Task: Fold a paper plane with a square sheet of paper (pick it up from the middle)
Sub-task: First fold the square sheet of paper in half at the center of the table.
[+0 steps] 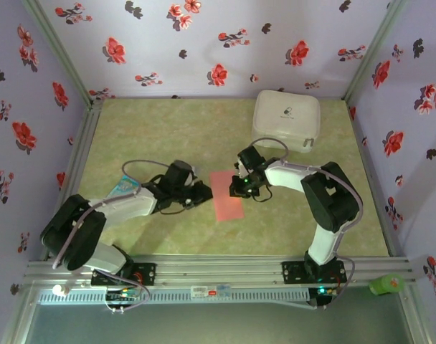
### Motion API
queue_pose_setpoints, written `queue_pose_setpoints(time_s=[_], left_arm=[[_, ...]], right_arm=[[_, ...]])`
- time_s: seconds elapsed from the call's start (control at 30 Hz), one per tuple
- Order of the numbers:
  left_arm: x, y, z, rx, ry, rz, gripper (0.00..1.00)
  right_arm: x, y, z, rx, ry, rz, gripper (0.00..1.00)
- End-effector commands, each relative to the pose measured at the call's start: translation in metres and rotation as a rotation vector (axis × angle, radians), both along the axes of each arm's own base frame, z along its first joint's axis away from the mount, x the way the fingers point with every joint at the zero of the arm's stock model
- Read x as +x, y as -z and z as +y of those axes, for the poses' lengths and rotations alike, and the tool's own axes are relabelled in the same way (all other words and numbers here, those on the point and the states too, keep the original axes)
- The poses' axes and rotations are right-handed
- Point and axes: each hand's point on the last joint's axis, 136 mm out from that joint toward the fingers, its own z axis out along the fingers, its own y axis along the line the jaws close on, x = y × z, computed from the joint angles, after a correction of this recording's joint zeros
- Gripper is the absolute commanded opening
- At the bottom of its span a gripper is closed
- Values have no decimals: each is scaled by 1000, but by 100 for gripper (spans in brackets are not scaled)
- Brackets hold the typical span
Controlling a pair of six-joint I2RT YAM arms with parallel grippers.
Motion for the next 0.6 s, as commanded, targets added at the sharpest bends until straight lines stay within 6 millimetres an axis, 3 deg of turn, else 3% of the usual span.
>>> queue_pose_setpoints(time_s=[0.0, 0.1, 0.27, 0.57], left_arm=[[44, -19, 0, -61, -61, -59, 14], [66, -23, -14, -87, -34, -62, 15], [88, -9, -34, -82, 0, -40, 15], [104, 26, -37, -19, 7, 0, 15]], right_arm=[[13, -40, -6, 34, 88, -56, 24], [14, -49, -22, 69, 216, -55, 33], [-4, -47, -40, 96, 300, -10, 33], [-36, -29, -35, 231, 376, 115, 32]])
